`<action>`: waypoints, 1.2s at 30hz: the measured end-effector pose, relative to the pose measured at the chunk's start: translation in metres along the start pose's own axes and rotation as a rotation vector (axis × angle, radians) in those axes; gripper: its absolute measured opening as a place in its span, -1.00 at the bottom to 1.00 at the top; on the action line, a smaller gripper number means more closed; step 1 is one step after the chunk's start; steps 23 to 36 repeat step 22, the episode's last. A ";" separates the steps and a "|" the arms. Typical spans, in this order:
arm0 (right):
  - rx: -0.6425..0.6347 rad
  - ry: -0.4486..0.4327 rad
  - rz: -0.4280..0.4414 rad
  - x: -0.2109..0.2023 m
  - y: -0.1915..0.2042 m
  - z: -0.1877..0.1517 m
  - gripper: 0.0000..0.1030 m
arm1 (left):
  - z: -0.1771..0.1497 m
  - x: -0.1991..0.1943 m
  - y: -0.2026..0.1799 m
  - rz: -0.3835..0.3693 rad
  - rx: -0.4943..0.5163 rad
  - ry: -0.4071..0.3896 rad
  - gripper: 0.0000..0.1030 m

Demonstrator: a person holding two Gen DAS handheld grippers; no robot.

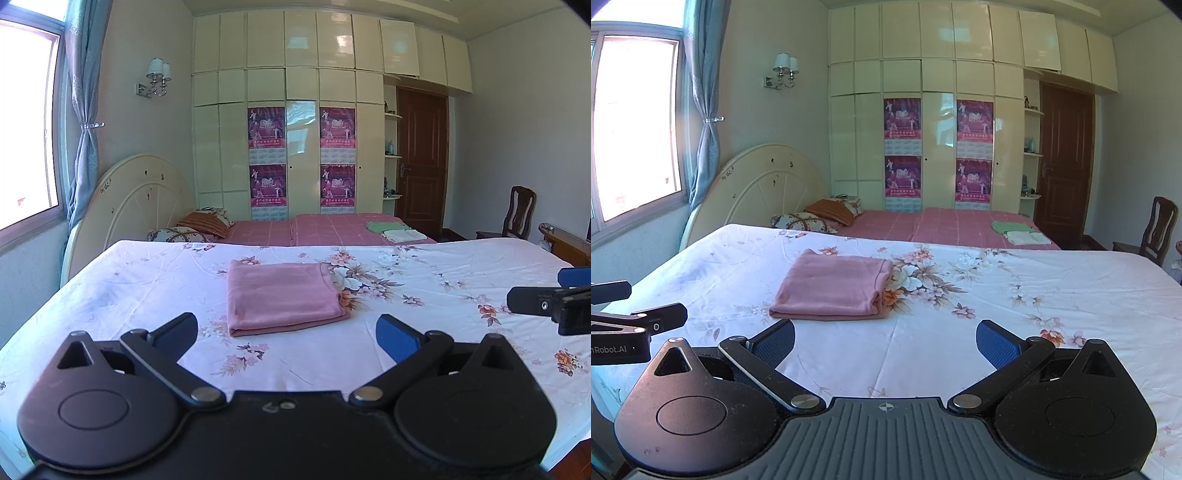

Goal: Fold small clothes

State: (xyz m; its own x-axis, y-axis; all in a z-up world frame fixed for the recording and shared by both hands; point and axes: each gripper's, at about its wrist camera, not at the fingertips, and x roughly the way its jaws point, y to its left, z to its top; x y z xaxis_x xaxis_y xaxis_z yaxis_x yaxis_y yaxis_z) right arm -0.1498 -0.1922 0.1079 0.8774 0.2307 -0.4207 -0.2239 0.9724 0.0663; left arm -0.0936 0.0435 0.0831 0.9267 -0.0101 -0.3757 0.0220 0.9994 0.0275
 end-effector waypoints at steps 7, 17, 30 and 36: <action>-0.003 -0.003 0.003 0.000 -0.001 0.000 1.00 | 0.002 0.003 -0.001 0.000 0.001 -0.003 0.99; -0.004 -0.004 0.009 0.002 -0.002 0.000 1.00 | 0.002 0.001 0.000 0.011 -0.010 -0.017 0.98; -0.006 0.000 0.009 0.003 -0.001 0.000 1.00 | 0.001 -0.001 0.000 0.004 0.008 -0.030 0.87; -0.006 0.000 0.009 0.003 -0.001 0.000 1.00 | 0.001 -0.001 0.000 0.004 0.008 -0.030 0.87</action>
